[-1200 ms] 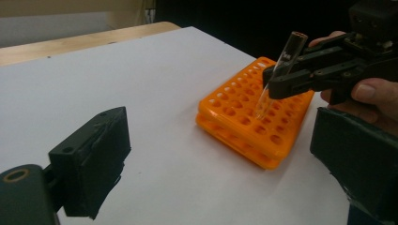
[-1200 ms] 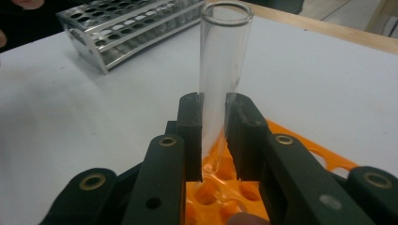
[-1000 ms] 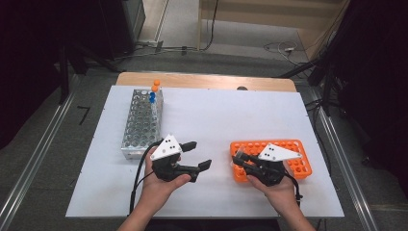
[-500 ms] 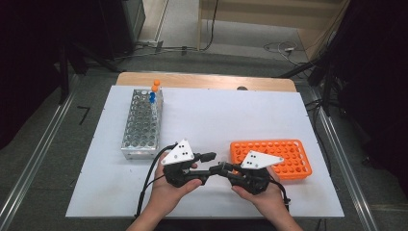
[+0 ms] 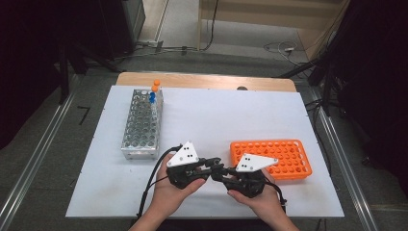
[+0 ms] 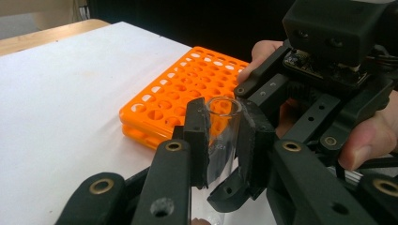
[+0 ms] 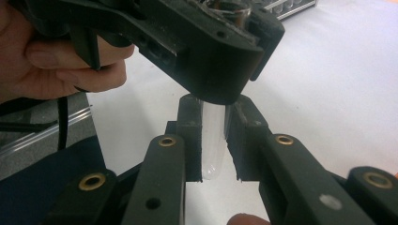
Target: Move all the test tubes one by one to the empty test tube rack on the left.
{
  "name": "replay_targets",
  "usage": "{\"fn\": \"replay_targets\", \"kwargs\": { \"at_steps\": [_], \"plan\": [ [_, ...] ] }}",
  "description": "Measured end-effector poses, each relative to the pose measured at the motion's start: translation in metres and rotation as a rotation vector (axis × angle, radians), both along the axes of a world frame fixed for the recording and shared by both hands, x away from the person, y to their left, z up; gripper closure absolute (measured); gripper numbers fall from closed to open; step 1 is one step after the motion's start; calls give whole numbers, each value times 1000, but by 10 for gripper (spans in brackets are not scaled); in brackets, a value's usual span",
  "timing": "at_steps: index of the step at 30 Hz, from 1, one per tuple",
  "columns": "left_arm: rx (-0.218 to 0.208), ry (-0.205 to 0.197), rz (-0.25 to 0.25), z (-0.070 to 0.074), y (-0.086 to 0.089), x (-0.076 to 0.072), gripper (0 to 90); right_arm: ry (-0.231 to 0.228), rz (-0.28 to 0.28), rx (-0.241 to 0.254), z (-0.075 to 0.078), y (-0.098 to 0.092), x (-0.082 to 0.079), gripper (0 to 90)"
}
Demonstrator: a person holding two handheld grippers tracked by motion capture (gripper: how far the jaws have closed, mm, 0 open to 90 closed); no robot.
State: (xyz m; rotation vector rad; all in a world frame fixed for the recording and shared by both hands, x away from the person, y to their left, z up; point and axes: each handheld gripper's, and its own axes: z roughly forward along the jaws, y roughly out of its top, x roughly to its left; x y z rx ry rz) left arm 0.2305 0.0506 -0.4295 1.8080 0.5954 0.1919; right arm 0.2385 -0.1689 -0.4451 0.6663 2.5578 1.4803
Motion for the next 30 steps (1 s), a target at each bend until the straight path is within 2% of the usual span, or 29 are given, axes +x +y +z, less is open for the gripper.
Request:
{"fn": "replay_targets", "kwargs": {
  "at_steps": [4,8,10,16,20,30],
  "plan": [
    [-14,2,12,1,2,1,764,-4,-1,12,1,-2,1,716],
    [-18,-1,41,2,10,4,765,21,12,31,1,-10,5,578],
    [-15,1,58,3,15,6,764,27,15,50,2,-15,7,475],
    [-15,-1,121,5,31,14,765,-1,-62,48,4,-34,16,232],
    [-18,-13,169,10,47,20,764,18,-91,64,3,-52,23,93],
    [-27,-40,293,22,89,37,765,8,-166,79,1,-97,29,11]
  ]
}}
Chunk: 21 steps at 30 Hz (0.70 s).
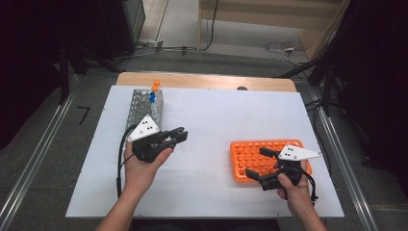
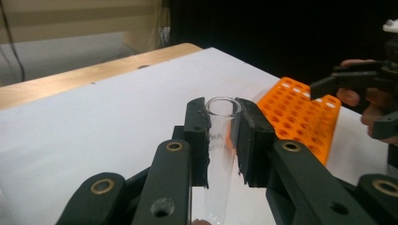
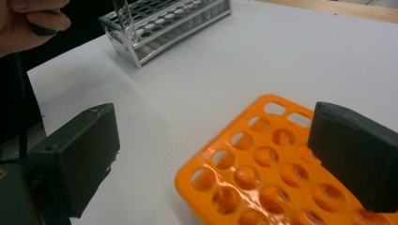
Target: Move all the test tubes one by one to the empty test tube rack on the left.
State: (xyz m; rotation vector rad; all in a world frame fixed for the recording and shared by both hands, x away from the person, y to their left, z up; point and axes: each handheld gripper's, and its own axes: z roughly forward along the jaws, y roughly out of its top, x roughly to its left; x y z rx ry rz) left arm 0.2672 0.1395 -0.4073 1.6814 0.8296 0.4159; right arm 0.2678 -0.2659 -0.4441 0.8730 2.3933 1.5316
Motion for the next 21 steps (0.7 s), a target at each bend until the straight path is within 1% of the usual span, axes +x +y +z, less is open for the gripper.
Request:
{"fn": "replay_targets", "kwargs": {
  "at_steps": [4,7,8,10,12,14,15,17,19,21],
  "plan": [
    [8,1,43,2,15,8,765,-1,-24,-7,-2,-16,-1,0],
    [-18,12,69,2,25,14,764,-4,-52,-6,-4,-27,-3,0],
    [-19,12,78,2,27,16,765,-6,-64,-4,-4,-30,-4,0],
    [-9,2,94,2,32,21,764,-10,-80,3,-5,-36,-5,0],
    [-9,2,112,3,36,26,765,-13,-94,3,-3,-43,-8,0],
    [-7,0,131,4,41,30,765,-22,-97,4,-2,-47,-10,0],
    [-11,-3,141,4,43,33,765,-21,-103,-1,-2,-50,-11,0],
    [-4,-4,160,5,48,38,765,-23,-105,-7,-3,-54,-12,0],
    [-3,-5,181,6,53,43,764,-22,-110,-15,-3,-57,-11,0],
    [2,-5,202,6,58,49,765,-18,-115,-5,-4,-61,-9,0]
  ]
}}
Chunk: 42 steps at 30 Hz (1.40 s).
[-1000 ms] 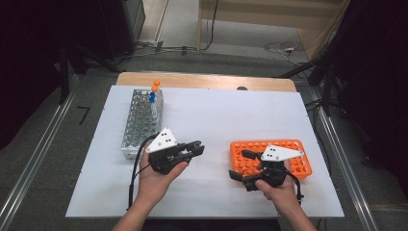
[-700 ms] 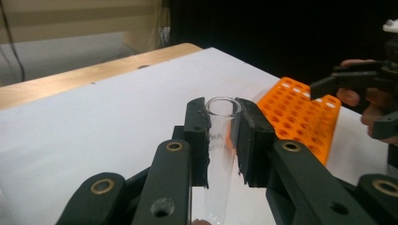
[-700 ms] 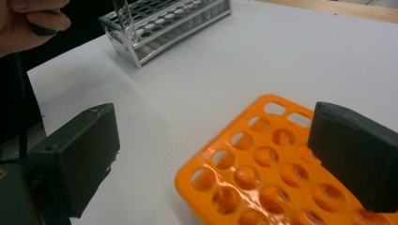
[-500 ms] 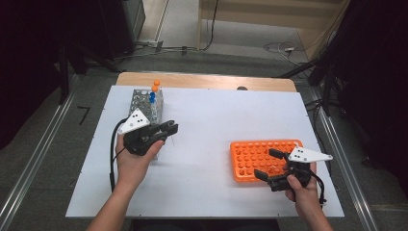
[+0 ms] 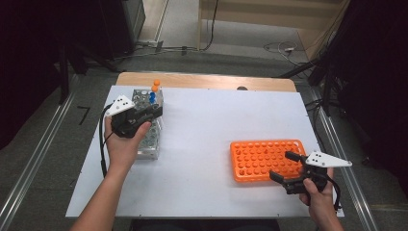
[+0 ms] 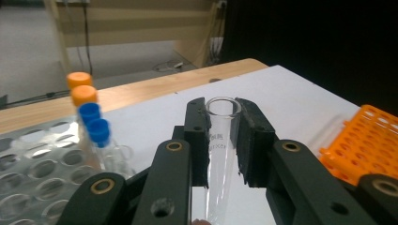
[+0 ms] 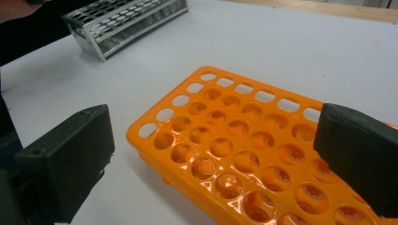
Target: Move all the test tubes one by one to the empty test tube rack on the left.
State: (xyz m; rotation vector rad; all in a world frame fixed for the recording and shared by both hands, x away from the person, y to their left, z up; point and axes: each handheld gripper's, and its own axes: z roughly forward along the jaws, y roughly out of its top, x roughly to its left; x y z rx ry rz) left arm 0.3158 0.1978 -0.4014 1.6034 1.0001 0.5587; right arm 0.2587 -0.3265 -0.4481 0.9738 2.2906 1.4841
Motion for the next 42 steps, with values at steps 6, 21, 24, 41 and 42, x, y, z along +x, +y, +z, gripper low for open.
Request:
{"fn": "replay_targets", "kwargs": {
  "at_steps": [6,21,24,41,42],
  "plan": [
    [-2,7,69,-4,13,15,765,5,-23,-19,-4,-5,2,0],
    [69,25,163,-15,11,30,763,13,-49,9,-7,-12,5,0],
    [94,46,177,-20,8,30,760,11,-50,9,-7,-13,5,0],
    [58,68,165,-28,7,21,352,12,-52,4,-9,-15,8,0],
    [50,62,159,-28,6,19,309,12,-53,3,-9,-15,8,0]
  ]
}}
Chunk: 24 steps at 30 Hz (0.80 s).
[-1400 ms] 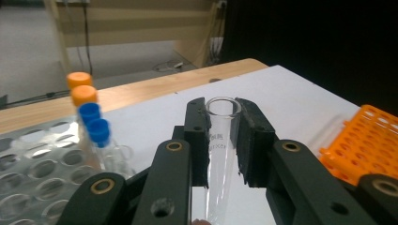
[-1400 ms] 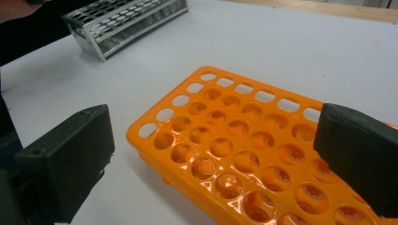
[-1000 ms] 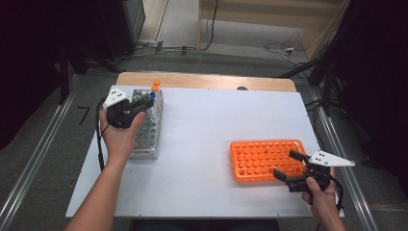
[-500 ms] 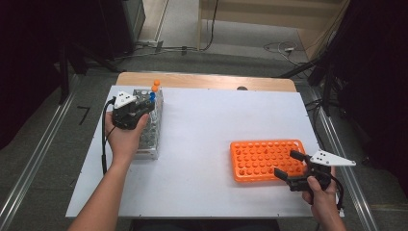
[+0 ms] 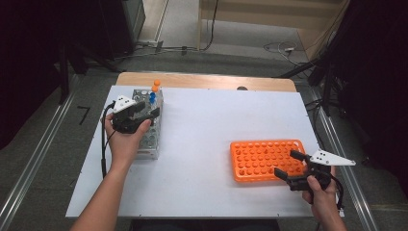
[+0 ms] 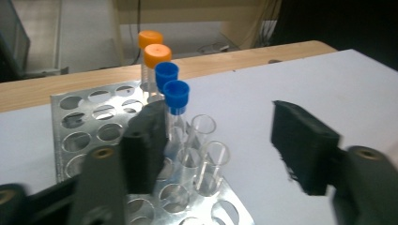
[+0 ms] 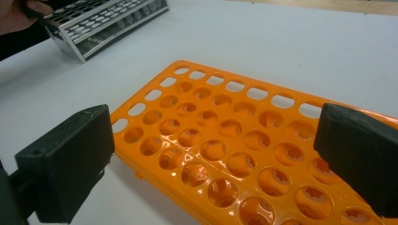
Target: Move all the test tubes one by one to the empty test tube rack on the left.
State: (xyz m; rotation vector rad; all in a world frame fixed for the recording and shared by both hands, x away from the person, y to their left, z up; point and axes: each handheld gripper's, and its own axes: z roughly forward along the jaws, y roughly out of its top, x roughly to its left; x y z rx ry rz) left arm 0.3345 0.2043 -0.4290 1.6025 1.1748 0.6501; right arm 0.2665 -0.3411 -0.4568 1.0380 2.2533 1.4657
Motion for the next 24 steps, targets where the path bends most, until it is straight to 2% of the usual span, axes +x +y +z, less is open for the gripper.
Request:
{"fn": "replay_targets", "kwargs": {
  "at_steps": [7,13,24],
  "plan": [
    [-49,-6,-29,3,2,-12,42,-4,4,6,1,0,0,0],
    [-87,-4,-57,3,1,-27,2,-2,-5,6,1,0,-1,0],
    [-91,-28,-116,0,-4,-59,0,-10,-17,-14,0,-1,0,0]
  ]
}}
